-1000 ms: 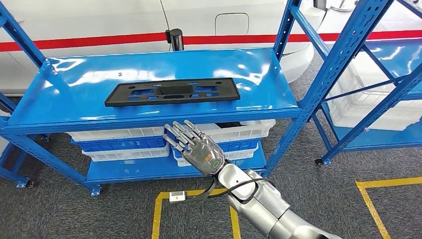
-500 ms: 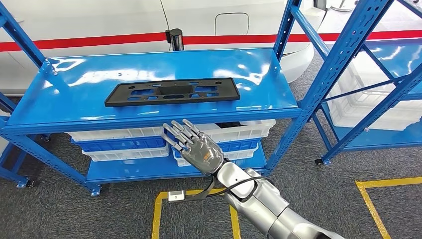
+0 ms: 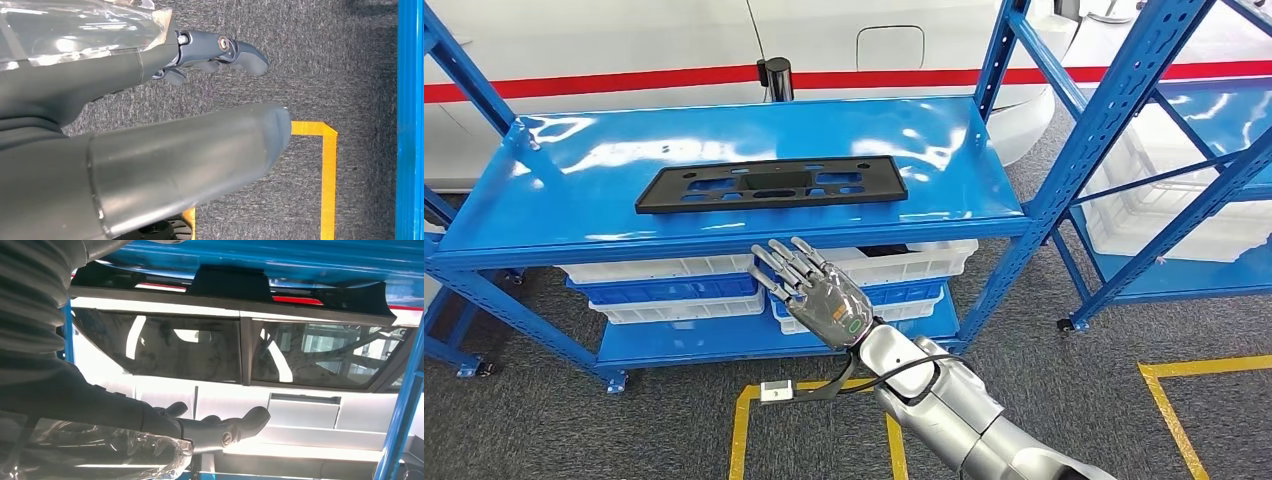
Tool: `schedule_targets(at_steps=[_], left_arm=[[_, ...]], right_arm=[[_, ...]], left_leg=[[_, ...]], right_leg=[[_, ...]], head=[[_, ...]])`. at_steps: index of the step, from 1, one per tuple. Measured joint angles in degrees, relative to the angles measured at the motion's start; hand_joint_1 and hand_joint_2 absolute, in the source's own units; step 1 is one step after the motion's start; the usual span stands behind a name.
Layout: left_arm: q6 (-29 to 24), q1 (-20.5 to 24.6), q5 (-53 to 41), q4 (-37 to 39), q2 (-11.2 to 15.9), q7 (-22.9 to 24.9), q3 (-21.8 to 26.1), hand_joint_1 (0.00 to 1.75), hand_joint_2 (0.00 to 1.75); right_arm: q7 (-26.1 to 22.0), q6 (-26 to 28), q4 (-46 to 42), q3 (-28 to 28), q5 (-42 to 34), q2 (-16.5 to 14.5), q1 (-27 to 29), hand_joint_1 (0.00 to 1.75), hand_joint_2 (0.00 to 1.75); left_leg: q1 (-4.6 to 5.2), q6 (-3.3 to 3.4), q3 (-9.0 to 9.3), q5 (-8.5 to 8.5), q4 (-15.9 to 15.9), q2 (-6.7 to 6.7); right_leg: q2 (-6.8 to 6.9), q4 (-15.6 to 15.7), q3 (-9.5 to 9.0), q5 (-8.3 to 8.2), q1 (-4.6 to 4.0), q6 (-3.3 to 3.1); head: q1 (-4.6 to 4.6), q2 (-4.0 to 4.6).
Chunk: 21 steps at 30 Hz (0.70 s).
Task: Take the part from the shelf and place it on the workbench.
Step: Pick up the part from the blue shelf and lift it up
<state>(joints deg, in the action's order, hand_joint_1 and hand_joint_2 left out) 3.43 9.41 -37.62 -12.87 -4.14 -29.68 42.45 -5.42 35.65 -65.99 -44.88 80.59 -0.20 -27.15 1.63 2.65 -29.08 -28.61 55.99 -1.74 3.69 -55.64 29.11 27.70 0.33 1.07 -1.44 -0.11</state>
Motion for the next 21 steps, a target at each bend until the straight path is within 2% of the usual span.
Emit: schedule_targets(at_steps=[3, 5, 6, 8, 9, 10, 11, 12, 13, 14, 15, 16, 17, 19, 21], left_arm=[[-0.08, 0.10, 0.00, 0.00, 0.13, 0.00, -0.01, 0.00, 0.00], [-0.26, 0.33, 0.00, 0.00, 0.10, 0.00, -0.02, 0.00, 0.00], [-0.34, 0.49, 0.00, 0.00, 0.08, 0.01, -0.02, 0.00, 0.00], [-0.40, 0.71, 0.01, 0.00, 0.04, 0.03, -0.02, 0.00, 0.00], [-0.41, 0.74, 0.02, 0.00, 0.02, 0.04, -0.02, 0.00, 0.00], [-0.42, 0.73, 0.02, 0.00, -0.03, 0.05, -0.02, 0.00, 0.00], [-0.43, 0.72, 0.02, 0.00, -0.09, 0.06, -0.02, 0.00, 0.00], [-0.45, 0.72, 0.02, 0.00, -0.17, 0.07, -0.02, 0.00, 0.00], [-0.46, 0.73, 0.02, 0.00, -0.24, 0.08, -0.02, 0.00, 0.00], [-0.48, 0.75, 0.02, 0.00, -0.28, 0.10, -0.02, 0.00, 0.00], [-0.50, 0.77, 0.02, 0.00, -0.29, 0.13, -0.02, 0.00, 0.00], [-0.51, 0.79, 0.02, 0.00, -0.28, 0.16, -0.02, 0.00, 0.00], [-0.52, 0.82, 0.02, 0.00, -0.28, 0.19, -0.02, 0.00, 0.00], [-0.54, 0.92, 0.02, 0.00, -0.22, 0.21, -0.02, 0.00, 0.00], [-0.55, 1.13, 0.02, 0.00, -0.22, 0.21, -0.03, 0.00, 0.00]], right_arm=[[0.03, -0.01, -0.07, 0.04, 0.02, -0.07, -0.01, 0.00, 1.75], [0.05, -0.06, -0.22, 0.15, 0.07, -0.13, -0.04, 0.00, 1.75], [0.07, -0.11, -0.28, 0.20, 0.10, -0.13, -0.03, 0.00, 1.75], [0.09, -0.21, -0.28, 0.23, 0.14, 0.05, 0.21, 0.00, 1.75], [0.09, -0.25, -0.27, 0.24, 0.15, 0.18, 0.41, 0.00, 1.75], [0.09, -0.27, -0.27, 0.24, 0.15, 0.30, 0.58, 0.00, 1.75], [0.10, -0.28, -0.27, 0.25, 0.15, 0.38, 0.67, 0.00, 1.75], [0.10, -0.28, -0.28, 0.26, 0.15, 0.41, 0.70, 0.00, 1.75], [0.10, -0.29, -0.28, 0.26, 0.15, 0.42, 0.70, 0.00, 1.75], [0.10, -0.31, -0.28, 0.27, 0.15, 0.43, 0.67, 0.00, 1.75], [0.10, -0.33, -0.28, 0.27, 0.16, 0.45, 0.66, 0.00, 1.75], [0.11, -0.35, -0.28, 0.27, 0.16, 0.48, 0.64, 0.00, 1.75], [0.11, -0.37, -0.28, 0.28, 0.17, 0.49, 0.62, 0.00, 1.75], [0.11, -0.37, -0.32, 0.30, 0.18, 0.44, 0.61, 0.00, 1.75], [0.11, -0.37, -0.40, 0.33, 0.22, 0.33, 0.52, 0.00, 1.75]], left_leg=[[-0.12, 0.39, 0.13, 0.05, -0.31, 0.28], [-0.56, 0.87, 0.76, 0.40, -0.97, 0.57], [-0.81, 1.08, 1.09, 0.60, -1.24, 0.74], [-0.90, 1.22, 1.10, 0.64, -1.29, 1.19], [-0.91, 1.18, 1.13, 0.56, -1.28, 1.49], [-0.94, 1.09, 1.25, 0.40, -1.26, 1.82], [-1.00, 0.91, 1.50, 0.17, -1.24, 2.12], [-1.10, 0.68, 1.89, -0.14, -1.20, 2.39], [-1.19, 0.37, 2.30, -0.56, -1.16, 2.64], [-1.13, -0.02, 2.55, -1.14, -1.02, 2.84], [-1.06, -0.39, 2.68, -1.66, -0.92, 2.95], [-0.99, -0.74, 2.68, -2.09, -0.84, 3.01], [-0.98, -1.07, 2.64, -2.43, -0.79, 3.01], [-1.30, -1.63, 2.80, -2.96, -0.69, 2.90], [-1.61, -2.39, 1.44, -4.58, 2.43, 2.54]], right_leg=[[0.21, 0.13, 0.05, 0.04, -0.03, 0.25], [-0.77, -1.79, 0.97, 0.91, -0.14, 0.33], [-1.59, -4.51, 2.38, 1.91, -0.14, 0.23], [-2.96, -12.99, 7.16, 4.28, 0.10, -0.06], [-3.19, -16.57, 9.56, 4.90, 0.19, 0.01], [-3.29, -18.26, 11.19, 4.66, 0.27, 0.31], [-3.33, -17.43, 11.61, 3.41, 0.35, 0.81], [-3.33, -14.36, 10.90, 1.35, 0.47, 1.41], [-3.32, -9.99, 9.53, -1.12, 0.62, 1.98], [-3.37, -6.01, 7.97, -2.96, 0.67, 2.14], [-3.41, -3.20, 6.82, -4.05, 0.69, 1.90], [-3.47, -1.82, 6.22, -4.39, 0.61, 1.40], [-3.55, -1.68, 6.03, -4.09, 0.43, 0.74], [-3.69, -1.79, 5.97, -3.72, 0.51, -0.17], [-3.76, -1.72, 5.48, -3.27, 0.77, -1.02]], head=[[0.00, 0.00], [-0.02, 0.00], [-0.04, 0.00], [-0.03, 0.00], [-0.03, 0.00], [-0.01, 0.00], [-0.02, 0.00], [-0.02, 0.00], [-0.04, 0.00], [-0.04, 0.00], [-0.03, 0.00], [0.00, 0.00], [0.04, 0.00], [0.07, 0.00], [0.13, 0.00]])
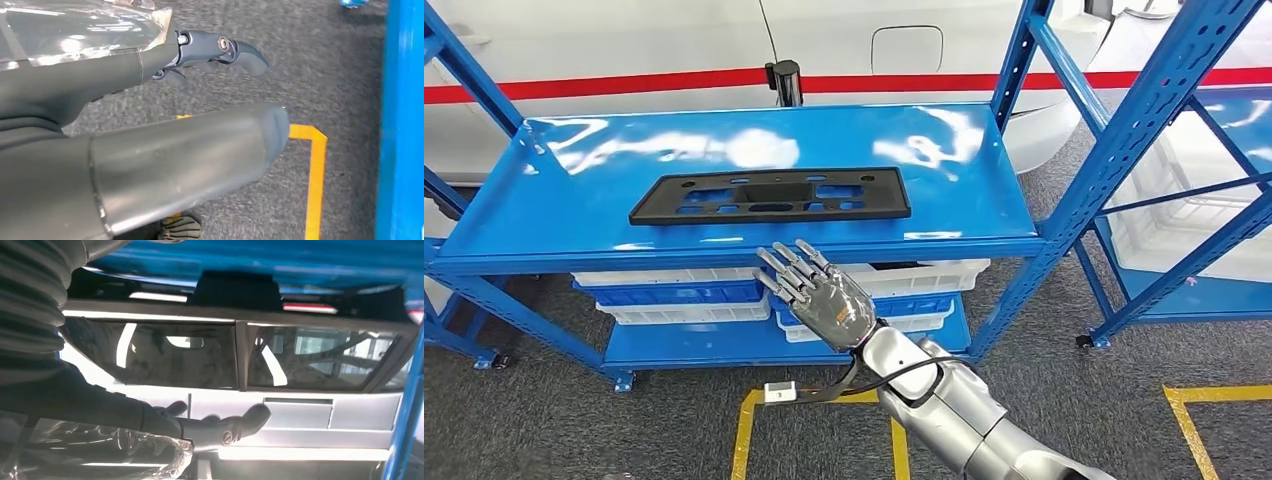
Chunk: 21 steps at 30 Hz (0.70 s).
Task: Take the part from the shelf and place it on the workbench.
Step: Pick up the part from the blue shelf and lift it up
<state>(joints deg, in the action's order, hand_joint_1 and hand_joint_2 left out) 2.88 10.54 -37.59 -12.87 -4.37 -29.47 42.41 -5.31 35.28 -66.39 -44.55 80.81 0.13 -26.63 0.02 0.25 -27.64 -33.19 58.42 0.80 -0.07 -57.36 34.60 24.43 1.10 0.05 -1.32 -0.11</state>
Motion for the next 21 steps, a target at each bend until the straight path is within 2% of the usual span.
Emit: schedule_targets(at_steps=[1, 3, 4, 5, 6, 8, 9, 10, 13, 15, 16, 18, 19, 20, 21], left_arm=[[-0.01, 0.07, 0.00, 0.00, -0.01, 0.00, 0.00, 0.00, 0.00], [-0.02, 0.08, 0.00, 0.01, -0.01, 0.01, 0.01, 0.00, 0.00], [-0.02, 0.02, 0.03, 0.02, 0.01, 0.02, 0.01, 0.00, 0.00], [-0.02, -0.04, 0.05, 0.03, 0.01, 0.03, 0.01, 0.00, 0.00], [-0.02, -0.06, 0.07, 0.04, 0.02, 0.04, 0.01, 0.00, 0.00], [-0.02, -0.03, 0.09, 0.04, 0.09, 0.05, 0.01, 0.00, 0.00], [-0.02, 0.01, 0.09, 0.05, 0.13, 0.05, 0.01, 0.00, 0.00], [-0.02, 0.04, 0.09, 0.05, 0.17, 0.05, 0.01, 0.00, 0.00], [-0.05, 0.10, 0.13, 0.08, 0.20, 0.06, 0.01, 0.00, 0.00], [-0.06, 0.14, 0.16, 0.09, 0.16, 0.07, 0.01, 0.00, 0.00], [-0.07, 0.16, 0.16, 0.09, 0.14, 0.08, 0.01, 0.00, 0.00], [-0.07, 0.16, 0.17, 0.10, 0.16, 0.12, 0.01, 0.00, 0.00], [-0.07, 0.12, 0.17, 0.12, 0.14, 0.14, 0.01, 0.00, 0.00], [-0.07, 0.09, 0.17, 0.14, 0.10, 0.17, 0.01, 0.00, 0.00], [-0.07, 0.07, 0.17, 0.15, 0.06, 0.19, 0.01, 0.00, 0.00]], right_arm=[[0.00, 0.00, -0.04, 0.01, 0.04, -0.05, -0.03, 0.00, 1.75], [0.00, 0.00, -0.06, 0.01, 0.09, -0.04, -0.01, 0.00, 1.75], [0.00, 0.00, -0.06, 0.00, 0.09, -0.02, 0.05, 0.00, 1.75], [0.00, 0.00, -0.06, -0.01, 0.09, 0.00, 0.10, 0.00, 1.75], [0.00, 0.00, -0.06, -0.02, 0.09, -0.01, 0.12, 0.00, 1.75], [0.00, 0.00, -0.06, -0.03, 0.09, -0.03, 0.08, 0.00, 1.75], [0.00, -0.01, -0.06, -0.03, 0.08, -0.03, 0.04, 0.00, 1.75], [0.00, -0.01, -0.06, -0.03, 0.09, -0.03, 0.01, 0.00, 1.75], [-0.01, -0.02, -0.08, -0.02, 0.09, -0.02, -0.01, 0.00, 1.75], [-0.01, -0.03, -0.10, 0.00, 0.08, -0.02, -0.14, 0.00, 1.75], [-0.01, -0.03, -0.10, 0.01, 0.08, -0.01, -0.20, 0.00, 1.75], [0.00, -0.03, -0.09, -0.01, 0.08, 0.06, -0.08, 0.00, 1.75], [0.00, -0.02, -0.07, -0.02, 0.08, 0.11, 0.06, 0.00, 1.75], [0.00, -0.02, -0.04, -0.03, 0.08, 0.16, 0.20, 0.00, 1.75], [0.00, -0.01, -0.03, -0.03, 0.07, 0.19, 0.27, 0.00, 1.75]], left_leg=[[-0.14, -0.39, -1.94, -1.34, 3.45, -0.21], [-0.37, -1.00, -7.57, -3.81, 11.78, -0.49], [-0.45, -1.11, -9.89, -3.79, 14.31, -0.54], [-0.52, -1.08, -11.13, -2.44, 14.59, -0.58], [-0.56, -0.92, -11.11, 0.11, 12.45, -0.60], [-0.49, -0.24, -8.86, 5.74, 4.85, -0.71], [-0.34, 0.12, -7.68, 7.34, 1.67, -0.78], [-0.16, 0.44, -6.94, 7.93, -0.18, -0.83], [0.08, 1.45, -5.96, 7.55, -1.59, -0.67], [-0.09, 2.08, -4.81, 7.52, -1.94, -0.55], [-0.17, 2.30, -4.36, 7.49, -2.02, -0.49], [-0.09, 2.53, -4.10, 7.13, -2.00, -0.34], [-0.05, 2.54, -3.95, 6.89, -1.99, -0.24], [-0.03, 2.51, -3.70, 6.62, -1.98, -0.13], [-0.02, 2.43, -3.32, 6.31, -1.98, -0.02]], right_leg=[[0.01, 0.02, -0.26, 0.24, 0.02, -0.39], [0.04, 0.01, -0.69, 0.78, -0.05, -0.83], [0.03, 0.00, -0.96, 1.08, -0.08, -0.89], [0.00, 0.00, -1.36, 1.41, -0.09, -0.86], [-0.03, 0.01, -1.89, 1.78, -0.12, -0.79], [-0.06, 0.08, -3.08, 2.56, -0.21, -0.53], [-0.06, 0.16, -3.52, 2.93, -0.37, -0.28], [-0.05, 0.28, -3.78, 3.22, -0.48, 0.00], [0.02, -0.44, -4.10, 3.34, -0.80, 1.15], [0.05, -3.08, -3.07, 4.45, -0.86, 1.33], [0.05, -5.91, -1.47, 5.62, -0.81, 1.18], [0.03, -13.26, 3.13, 7.98, -0.73, 0.91], [0.03, -15.88, 5.25, 8.53, -0.72, 1.00], [0.03, -16.53, 6.44, 8.22, -0.72, 1.37], [0.03, -15.03, 6.46, 6.98, -0.72, 1.90]], head=[[0.03, 0.00], [0.08, 0.00], [0.09, 0.00], [0.08, 0.00], [0.09, 0.00], [0.05, 0.00], [0.06, 0.00], [0.04, 0.00], [0.07, 0.00], [0.00, 0.01], [-0.02, 0.01], [-0.05, 0.00], [-0.04, 0.00], [-0.04, 0.00], [-0.04, 0.00]])
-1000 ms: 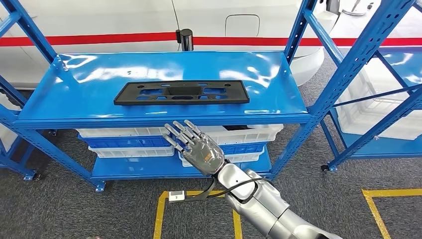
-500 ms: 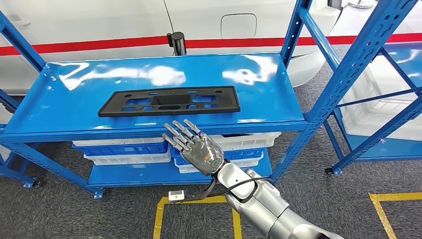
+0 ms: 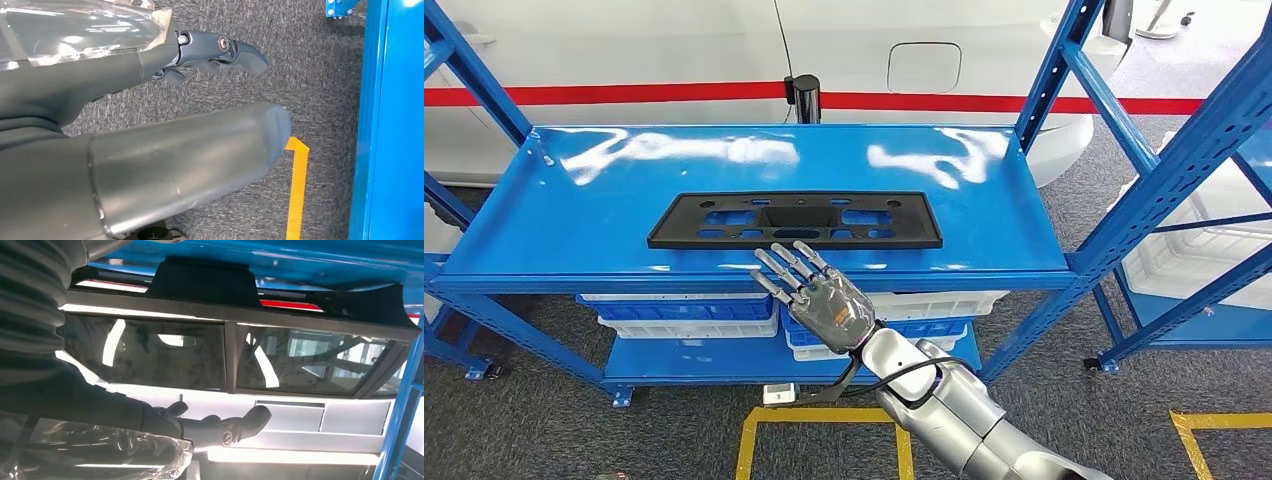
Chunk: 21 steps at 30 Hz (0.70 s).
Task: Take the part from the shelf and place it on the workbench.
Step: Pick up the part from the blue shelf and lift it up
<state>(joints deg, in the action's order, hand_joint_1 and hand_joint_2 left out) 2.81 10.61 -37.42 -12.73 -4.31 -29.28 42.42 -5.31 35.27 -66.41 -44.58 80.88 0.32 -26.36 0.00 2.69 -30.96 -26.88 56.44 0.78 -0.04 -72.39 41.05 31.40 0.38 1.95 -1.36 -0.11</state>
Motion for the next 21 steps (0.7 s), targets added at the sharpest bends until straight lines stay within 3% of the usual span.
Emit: schedule_targets(at_steps=[2, 3, 5, 6, 8, 10, 13, 14, 15, 16, 18, 19, 21], left_arm=[[-0.01, -0.01, 0.00, 0.02, -0.08, 0.03, 0.00, 0.00, 0.00], [-0.03, 0.00, 0.00, 0.04, -0.09, 0.05, 0.00, 0.00, 0.00], [-0.09, 0.01, 0.00, 0.08, -0.09, 0.13, 0.00, 0.00, 0.00], [-0.15, -0.01, 0.00, 0.10, -0.10, 0.16, 0.00, 0.00, 0.00], [-0.28, -0.04, 0.01, 0.10, -0.10, 0.19, 0.00, 0.00, 0.00], [-0.37, 0.05, 0.02, 0.11, -0.11, 0.19, -0.01, 0.00, 0.00], [-0.43, -0.02, 0.02, 0.11, -0.12, 0.19, 0.00, 0.00, 0.00], [-0.44, -0.10, 0.02, 0.11, -0.11, 0.19, 0.00, 0.00, 0.00], [-0.44, -0.16, 0.02, 0.11, -0.11, 0.19, 0.00, 0.00, 0.00], [-0.45, -0.18, 0.02, 0.11, -0.10, 0.19, 0.00, 0.00, 0.00], [-0.45, -0.17, 0.02, 0.11, -0.04, 0.20, 0.00, 0.00, 0.00], [-0.45, -0.12, 0.02, 0.11, 0.00, 0.20, -0.01, 0.00, 0.00], [-0.46, -0.07, 0.05, 0.12, 0.08, 0.20, -0.01, 0.00, 0.00]], right_arm=[[0.03, 0.12, 0.02, 0.01, -0.02, 0.00, 0.03, 0.00, 1.75], [0.09, 0.24, 0.05, 0.03, -0.04, -0.01, 0.01, 0.00, 1.75], [0.30, 0.61, 0.13, 0.11, -0.12, -0.05, -0.03, 0.00, 1.75], [0.43, 0.82, 0.16, 0.20, -0.21, -0.10, -0.08, 0.00, 1.75], [0.64, 1.23, 0.16, 0.44, -0.45, -0.28, -0.14, 0.00, 1.75], [0.81, 1.62, 0.16, 0.72, -0.69, -0.57, -0.24, 0.00, 1.75], [1.00, 1.86, 0.24, 1.07, -0.87, -0.80, -0.20, 0.00, 1.75], [1.03, 1.87, 0.30, 1.13, -0.89, -0.82, -0.13, 0.00, 1.75], [1.04, 1.87, 0.35, 1.16, -0.91, -0.83, -0.08, 0.00, 1.75], [1.04, 1.87, 0.39, 1.20, -0.91, -0.86, -0.07, 0.00, 1.75], [1.05, 1.87, 0.41, 1.30, -0.91, -1.00, -0.08, 0.00, 1.75], [1.07, 1.90, 0.41, 1.36, -0.91, -1.08, -0.13, 0.00, 1.75], [1.09, 1.98, 0.44, 1.48, -0.92, -1.22, -0.18, 0.00, 1.75]], left_leg=[[-0.02, -0.28, 0.98, -0.80, -0.02, 0.20], [-0.01, -0.51, 1.45, -1.19, -0.02, 0.28], [-0.01, -1.19, 1.90, -1.81, -0.10, 0.34], [0.01, -1.53, 2.08, -1.87, 0.04, 0.35], [-0.06, -2.09, 2.07, -2.00, 0.95, 0.21], [-0.24, -2.66, -0.04, -2.90, 4.98, -0.12], [-0.60, -3.59, -6.87, -6.85, 14.90, -0.42], [-0.68, -3.73, -8.47, -7.24, 16.23, -0.48], [-0.73, -3.72, -9.08, -6.36, 15.62, -0.54], [-0.74, -3.55, -8.53, -4.21, 12.92, -0.60], [-0.56, -2.93, -5.69, 0.55, 5.24, -0.70], [-0.34, -2.56, -4.57, 1.26, 2.50, -0.75], [0.16, -1.75, -3.78, 0.50, 0.60, -0.73]], right_leg=[[0.02, 7.95, -2.70, -4.53, 0.00, 0.90], [0.06, 11.53, -3.92, -5.83, -0.08, 0.71], [0.13, 14.87, -5.24, -6.73, -0.44, -0.59], [0.13, 14.99, -5.37, -6.56, -0.53, -1.34], [0.03, 15.30, -6.24, -7.39, -0.11, -2.21], [0.01, 15.47, -7.12, -7.19, 0.30, -2.86], [0.00, 15.50, -7.77, -6.43, 0.25, -3.49], [-0.04, 15.50, -7.99, -6.16, 0.23, -3.50], [-0.08, 15.50, -8.30, -5.88, 0.21, -3.45], [-0.11, 15.51, -8.71, -5.58, 0.19, -3.33], [-0.13, 15.55, -9.61, -5.02, 0.12, -3.06], [-0.15, 15.62, -9.93, -4.74, 0.06, -2.80], [-0.16, 15.53, -10.39, -4.61, -0.14, -1.97]], head=[[0.00, 0.00], [0.05, 0.00], [0.13, 0.00], [0.14, 0.00], [0.18, 0.00], [0.28, 0.00], [0.32, 0.00], [0.33, 0.00], [0.32, 0.00], [0.32, 0.00], [0.29, 0.00], [0.30, 0.00], [0.29, 0.00]])
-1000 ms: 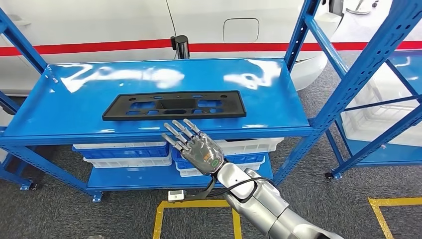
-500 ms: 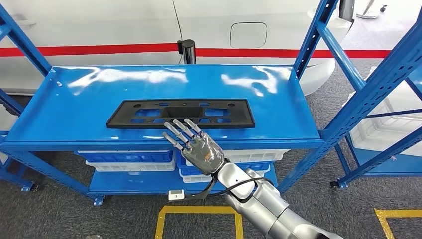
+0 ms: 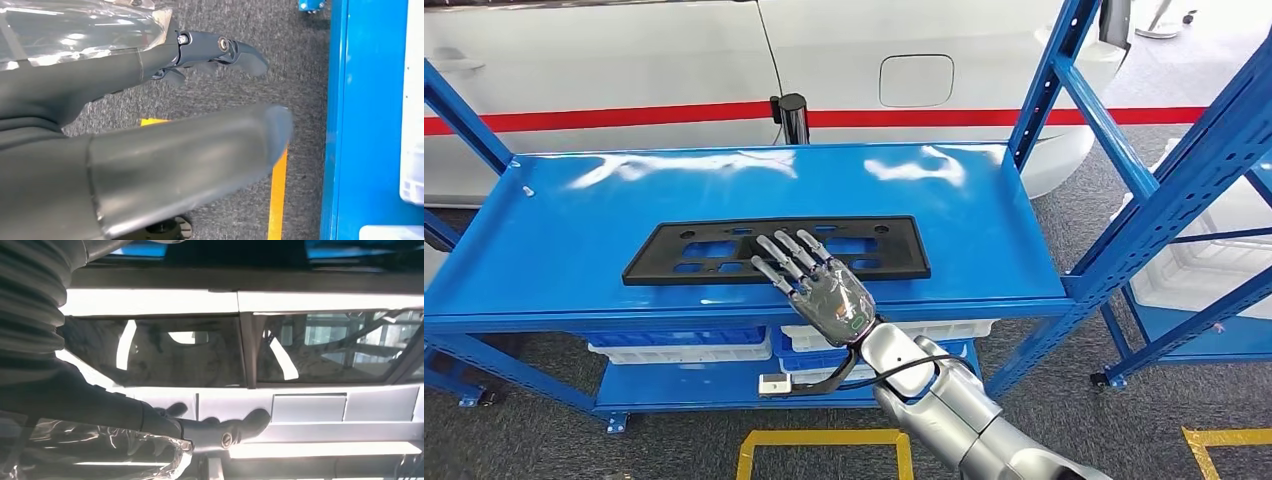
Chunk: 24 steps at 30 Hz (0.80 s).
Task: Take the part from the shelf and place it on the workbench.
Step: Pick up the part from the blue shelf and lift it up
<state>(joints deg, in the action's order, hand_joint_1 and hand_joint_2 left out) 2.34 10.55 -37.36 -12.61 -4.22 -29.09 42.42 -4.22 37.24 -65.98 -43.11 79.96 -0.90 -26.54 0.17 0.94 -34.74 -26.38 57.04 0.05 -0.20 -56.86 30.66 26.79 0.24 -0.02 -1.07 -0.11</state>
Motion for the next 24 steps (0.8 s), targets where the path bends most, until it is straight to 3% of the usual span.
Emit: schedule_targets(at_steps=[2, 4, 7, 8, 9, 10, 11, 12, 14, 16, 18, 20, 22, 23, 24], left_arm=[[-0.02, -0.02, 0.07, 0.01, 0.02, 0.00, 0.01, 0.00, 0.00], [-0.01, 0.01, 0.09, 0.01, 0.03, 0.01, 0.01, 0.00, 0.00], [0.04, 0.01, 0.04, 0.01, 0.04, 0.02, 0.00, 0.00, 0.00], [0.07, -0.06, 0.03, 0.01, 0.02, 0.02, -0.01, 0.00, 0.00], [0.09, -0.14, 0.01, 0.02, -0.03, 0.02, -0.01, 0.00, 0.00], [0.10, -0.21, -0.02, 0.02, -0.09, 0.03, -0.02, 0.00, 0.00], [0.10, -0.25, -0.04, 0.02, -0.16, 0.03, -0.02, 0.00, 0.00], [0.10, -0.27, -0.06, 0.02, -0.22, 0.05, -0.02, 0.00, 0.00], [0.05, -0.26, -0.11, 0.02, -0.25, 0.10, -0.03, 0.00, 0.00], [-0.04, -0.28, -0.20, 0.02, -0.26, 0.16, -0.06, 0.00, 0.00], [-0.10, -0.28, -0.25, 0.01, -0.23, 0.19, -0.09, 0.00, 0.00], [-0.16, -0.14, -0.30, 0.00, -0.26, 0.28, -0.16, 0.00, 0.00], [-0.43, -0.08, -0.33, 0.01, -0.32, 0.59, -0.26, 0.00, 0.00], [-0.68, -0.11, -0.32, 0.01, -0.32, 0.77, -0.30, 0.00, 0.00], [-0.94, -0.13, -0.31, 0.02, -0.32, 0.94, -0.35, 0.00, 0.00]], right_arm=[[0.06, 0.08, 0.02, 0.09, -0.03, -0.09, -0.01, 0.00, 1.75], [0.17, 0.12, 0.06, 0.21, -0.06, -0.12, -0.08, 0.00, 1.75], [0.37, 0.13, 0.26, 0.32, -0.07, -0.09, 0.22, 0.00, 1.75], [0.40, 0.13, 0.34, 0.33, -0.07, -0.07, 0.46, 0.00, 1.75], [0.41, 0.13, 0.40, 0.36, -0.07, -0.06, 0.67, 0.00, 1.75], [0.42, 0.13, 0.44, 0.39, -0.07, -0.06, 0.81, 0.00, 1.75], [0.42, 0.13, 0.45, 0.45, -0.07, -0.06, 0.87, 0.00, 1.75], [0.42, 0.13, 0.45, 0.55, -0.07, -0.05, 0.91, 0.00, 1.75], [0.42, 0.07, 0.48, 0.80, -0.06, -0.03, 0.93, 0.00, 1.75], [0.42, -0.02, 0.49, 1.11, -0.05, -0.03, 0.96, 0.00, 1.75], [0.42, -0.05, 0.47, 1.34, -0.09, -0.15, 0.95, 0.00, 1.75], [0.20, -0.12, 0.46, 1.42, -0.50, -0.34, 0.86, 0.00, 1.75], [-0.27, -0.39, 0.61, 1.45, -1.43, -0.48, 0.82, 0.00, 1.75], [-0.51, -0.67, 0.80, 1.45, -2.02, -0.60, 0.82, 0.00, 1.75], [-0.73, -1.01, 1.07, 1.45, -2.58, -0.84, 0.78, 0.00, 1.75]], left_leg=[[0.05, 1.12, 1.02, 0.41, -0.69, 0.14], [-0.14, 1.90, 2.28, 1.33, -1.02, 0.15], [-0.18, 2.11, 2.70, 1.22, -0.97, 0.17], [-0.18, 2.08, 2.79, 1.02, -0.95, 0.24], [-0.18, 2.00, 2.98, 0.77, -0.93, 0.33], [-0.19, 1.86, 3.32, 0.47, -0.91, 0.43], [-0.20, 1.67, 3.77, 0.10, -0.89, 0.51], [-0.19, 1.44, 4.31, -0.28, -0.88, 0.56], [-0.14, 0.76, 4.94, -1.05, -0.91, 0.58], [-0.13, 0.04, 5.14, -1.41, -0.48, 0.50], [-0.28, -0.55, 4.96, -1.90, 0.84, 0.36], [-0.53, -1.20, 2.58, -3.71, 5.23, 0.26], [-0.79, -1.80, -2.01, -6.45, 12.16, 0.19], [-0.91, -2.02, -4.15, -7.22, 14.61, 0.18], [-1.03, -2.15, -5.46, -6.85, 15.26, 0.16]], right_leg=[[0.01, -0.86, -0.25, 0.14, -0.18, 0.89], [0.03, -4.04, 0.91, 1.83, -0.19, 1.13], [0.05, -13.58, 6.72, 5.78, 0.03, 1.03], [0.05, -15.57, 8.40, 6.24, 0.09, 1.25], [0.05, -15.71, 9.20, 5.82, 0.16, 1.68], [0.06, -13.59, 8.85, 4.38, 0.23, 2.26], [0.08, -9.57, 7.49, 2.12, 0.32, 2.91], [0.13, -5.67, 6.08, 0.01, 0.36, 3.15], [0.33, -0.78, 4.18, -1.65, 0.11, 2.18], [0.31, -0.26, 3.77, -1.50, -0.01, 0.50], [0.16, -0.03, 2.84, -1.88, 0.38, -0.30], [0.16, 0.07, 1.93, -1.54, 0.60, -0.87], [0.15, 0.03, 1.66, -1.20, 0.54, -1.30], [0.11, 0.01, 1.58, -1.06, 0.52, -1.38], [0.04, 0.00, 1.43, -0.84, 0.50, -1.40]], head=[[-0.01, 0.00], [-0.07, 0.00], [-0.11, 0.00], [-0.10, 0.00], [-0.10, 0.00], [-0.10, 0.00], [-0.10, 0.00], [-0.08, 0.00], [-0.02, 0.00], [0.07, 0.00], [0.13, 0.00], [0.19, 0.00], [0.25, 0.00], [0.25, 0.00], [0.25, 0.00]])
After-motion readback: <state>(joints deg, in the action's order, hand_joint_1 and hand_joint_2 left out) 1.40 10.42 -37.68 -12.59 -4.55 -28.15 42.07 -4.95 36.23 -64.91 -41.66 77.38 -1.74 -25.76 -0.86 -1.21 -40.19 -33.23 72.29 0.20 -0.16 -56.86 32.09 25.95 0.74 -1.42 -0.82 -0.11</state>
